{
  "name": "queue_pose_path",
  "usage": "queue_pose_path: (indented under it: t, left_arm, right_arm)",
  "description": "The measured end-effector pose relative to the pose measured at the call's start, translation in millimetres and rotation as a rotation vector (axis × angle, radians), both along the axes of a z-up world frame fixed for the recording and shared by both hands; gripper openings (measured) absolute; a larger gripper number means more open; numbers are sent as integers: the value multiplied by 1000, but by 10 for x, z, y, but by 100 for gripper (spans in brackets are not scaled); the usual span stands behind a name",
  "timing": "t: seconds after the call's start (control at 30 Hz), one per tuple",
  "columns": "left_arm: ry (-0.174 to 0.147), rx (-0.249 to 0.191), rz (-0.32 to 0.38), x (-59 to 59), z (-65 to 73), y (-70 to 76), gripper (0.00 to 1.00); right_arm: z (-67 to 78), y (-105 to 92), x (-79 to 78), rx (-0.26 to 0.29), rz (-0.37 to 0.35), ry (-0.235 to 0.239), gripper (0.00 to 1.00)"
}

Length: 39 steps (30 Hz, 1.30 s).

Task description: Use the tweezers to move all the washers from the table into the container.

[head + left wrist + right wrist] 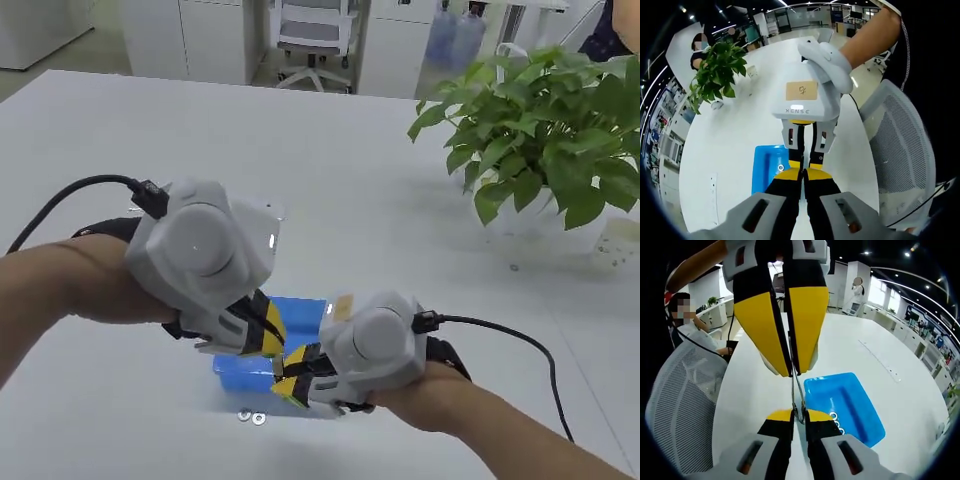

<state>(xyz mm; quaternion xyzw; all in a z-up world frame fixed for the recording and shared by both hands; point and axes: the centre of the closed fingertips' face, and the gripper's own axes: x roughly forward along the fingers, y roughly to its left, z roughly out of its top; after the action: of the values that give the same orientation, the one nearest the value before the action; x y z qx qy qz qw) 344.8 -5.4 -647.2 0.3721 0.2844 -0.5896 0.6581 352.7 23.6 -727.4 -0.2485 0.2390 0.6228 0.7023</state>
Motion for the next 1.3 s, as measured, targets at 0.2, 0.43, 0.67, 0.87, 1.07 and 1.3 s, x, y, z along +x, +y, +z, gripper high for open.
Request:
queue_pose_path:
  t: [0.2, 0.43, 0.67, 0.87, 1.07, 1.3]
  left_arm:
    - [-8, 3, -1, 71, 39, 12, 5]
    - [-14, 2, 2, 162, 70, 28, 5]
    - [-18, -2, 13, 256, 56, 21, 5]
    - [-17, -7, 18, 343, 28, 11, 5]
    - [-15, -9, 19, 409, -14, 7, 5]
    - [-10, -10, 20, 483, -95, 16, 5]
  right_arm:
    - [48, 17, 72, -1, -2, -5, 10]
    - [77, 40, 172, 0, -5, -10, 10]
    - [66, 37, 271, 0, -9, -12, 10]
    - [35, 37, 361, -2, -12, -11, 10]
    - [-13, 32, 434, -5, -13, -9, 10]
    - [-93, 17, 523, -13, -15, -5, 10]
